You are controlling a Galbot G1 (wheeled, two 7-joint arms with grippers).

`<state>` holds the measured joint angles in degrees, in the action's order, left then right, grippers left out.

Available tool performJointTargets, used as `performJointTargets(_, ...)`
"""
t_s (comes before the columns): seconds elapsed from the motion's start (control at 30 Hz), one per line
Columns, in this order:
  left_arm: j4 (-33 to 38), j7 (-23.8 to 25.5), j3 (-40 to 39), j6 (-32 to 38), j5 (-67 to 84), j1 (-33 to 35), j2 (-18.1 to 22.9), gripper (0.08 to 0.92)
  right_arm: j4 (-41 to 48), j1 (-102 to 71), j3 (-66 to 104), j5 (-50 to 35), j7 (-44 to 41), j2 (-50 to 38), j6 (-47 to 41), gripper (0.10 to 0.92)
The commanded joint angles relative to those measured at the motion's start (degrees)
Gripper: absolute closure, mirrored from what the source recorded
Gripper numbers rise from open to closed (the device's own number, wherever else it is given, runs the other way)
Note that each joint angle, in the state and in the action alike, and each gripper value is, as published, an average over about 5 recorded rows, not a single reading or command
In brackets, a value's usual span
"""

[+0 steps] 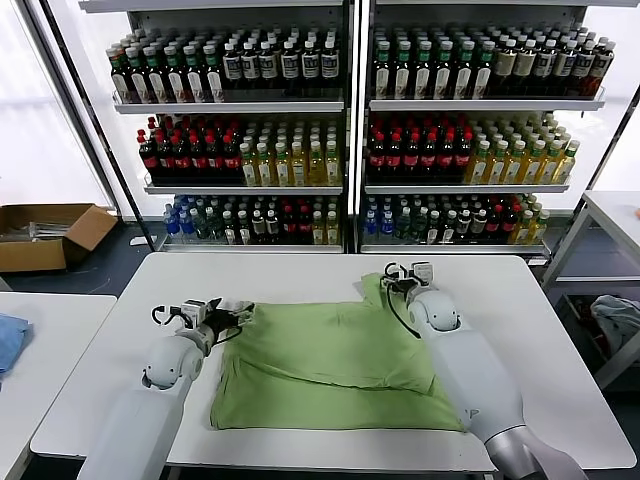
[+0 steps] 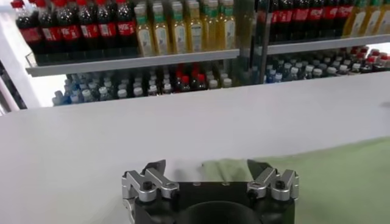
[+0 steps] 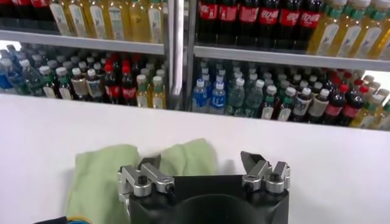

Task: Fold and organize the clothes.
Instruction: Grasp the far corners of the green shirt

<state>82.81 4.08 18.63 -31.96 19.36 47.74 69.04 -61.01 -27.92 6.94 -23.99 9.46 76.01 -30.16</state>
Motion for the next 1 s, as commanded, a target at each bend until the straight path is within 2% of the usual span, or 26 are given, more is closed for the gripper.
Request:
performJointTargets(0.03, -0.2, -0.1, 0.3, 0.5, -0.3, 1.3, 1.1, 0.182, 1.2, -1.0, 0.1, 0.7, 0.0, 0.8, -0.2, 0.203)
performJointTargets(0.1, -0.4, -0.1, 0.2, 0.6, -0.5, 1.3, 1.5, 0.198, 1.0, -1.6, 0.2, 0.8, 0.1, 0.8, -0.2, 0.203)
performJointTargets(0.27, 0.0, 0.0, -0.2, 0.5, -0.8, 1.7, 2.2, 0.326, 0.0, -3.1, 0.4, 0.7, 0.1, 0.7, -0.2, 0.250)
performJointTargets(0.73, 0.5, -0.1, -0.2, 2.0, -0.9, 2.1, 3.4, 0.733, -7.9, -7.0, 0.9, -0.5, 0.3, -1.6, 0.1, 0.648)
performJointTargets(0.87, 0.9, -0.5, 0.1, 3.8, -1.1, 1.8, 3.6, 0.837, -10.4, -7.4, 1.3, -0.3, 0.0, -1.7, 0.5, 0.760)
performJointTargets(1.0, 2.4, -0.8, 0.8, 5.2, -1.1, 2.1, 3.5, 0.905, -14.6, -8.4, 2.1, -0.1, -0.1, -2.0, 0.6, 0.870)
